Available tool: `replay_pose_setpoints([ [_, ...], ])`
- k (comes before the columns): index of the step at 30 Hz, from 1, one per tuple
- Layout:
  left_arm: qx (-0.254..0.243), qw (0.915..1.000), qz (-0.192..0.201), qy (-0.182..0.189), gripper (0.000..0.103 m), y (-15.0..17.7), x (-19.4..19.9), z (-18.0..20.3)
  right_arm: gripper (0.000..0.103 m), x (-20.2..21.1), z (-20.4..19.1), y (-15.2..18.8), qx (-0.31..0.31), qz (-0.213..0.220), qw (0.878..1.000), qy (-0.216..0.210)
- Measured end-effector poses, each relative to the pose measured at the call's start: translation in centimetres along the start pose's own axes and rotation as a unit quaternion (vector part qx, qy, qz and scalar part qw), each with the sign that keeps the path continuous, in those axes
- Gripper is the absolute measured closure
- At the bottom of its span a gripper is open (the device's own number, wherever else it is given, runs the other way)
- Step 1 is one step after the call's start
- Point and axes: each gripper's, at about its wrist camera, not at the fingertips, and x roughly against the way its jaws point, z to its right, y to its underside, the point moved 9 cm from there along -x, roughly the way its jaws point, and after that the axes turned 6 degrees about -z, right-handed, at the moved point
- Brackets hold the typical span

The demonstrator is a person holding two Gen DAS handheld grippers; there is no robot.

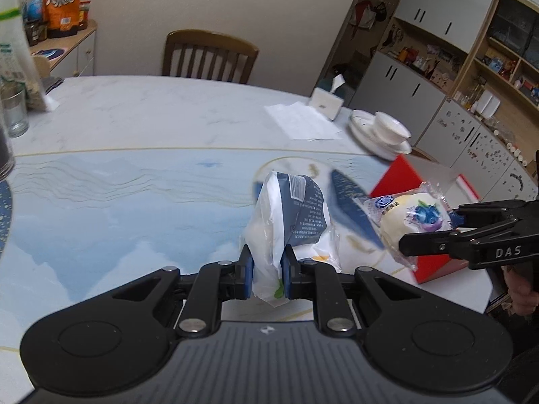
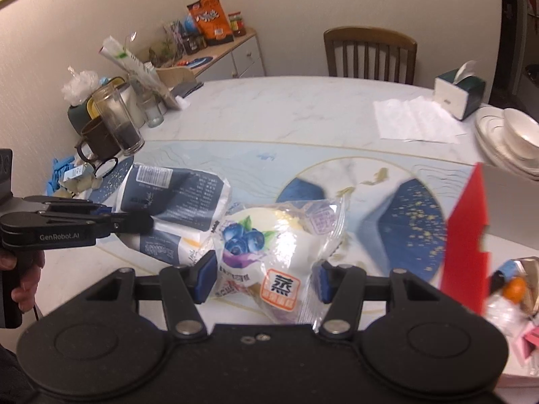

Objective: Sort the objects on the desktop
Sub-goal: 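Carry the bun bag with the right tool and the tissue pack with the left tool into the box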

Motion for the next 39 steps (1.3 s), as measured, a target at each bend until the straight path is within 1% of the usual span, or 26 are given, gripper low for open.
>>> replay_pose_setpoints([
  [9, -0.032, 0.9993, 0.013, 0.016, 0.087, -1.2, -0.8, 7.8, 0.047, 4.0, 4.5, 1.3, -0.009, 0.029, 1.0, -0.001],
  [16, -0.06, 0.9976, 0.018, 0.028, 0.088, -2.4, -2.3, 13.6, 0.047, 7.2, 9.2, 2.4, -0.022, 0.054, 0.998, 0.009],
  [23, -0.088, 0.9946, 0.023, 0.049, 0.088, -4.3, -4.2, 18.9, 0.047, 10.4, 15.0, 3.8, -0.05, 0.074, 0.995, 0.038],
  [30, -0.123, 0.9899, 0.012, 0.069, 0.087, -5.4, -7.0, 24.1, 0.047, 13.1, 20.9, 4.9, -0.08, 0.088, 0.99, 0.078],
  [35, -0.151, 0.9857, 0.002, 0.076, 0.087, -6.1, -9.8, 27.3, 0.047, 13.8, 24.7, 5.6, -0.095, 0.084, 0.986, 0.106],
  [39, -0.172, 0.9824, -0.014, 0.071, 0.087, -6.2, -12.5, 29.1, 0.047, 13.6, 27.1, 6.5, -0.104, 0.074, 0.985, 0.12],
])
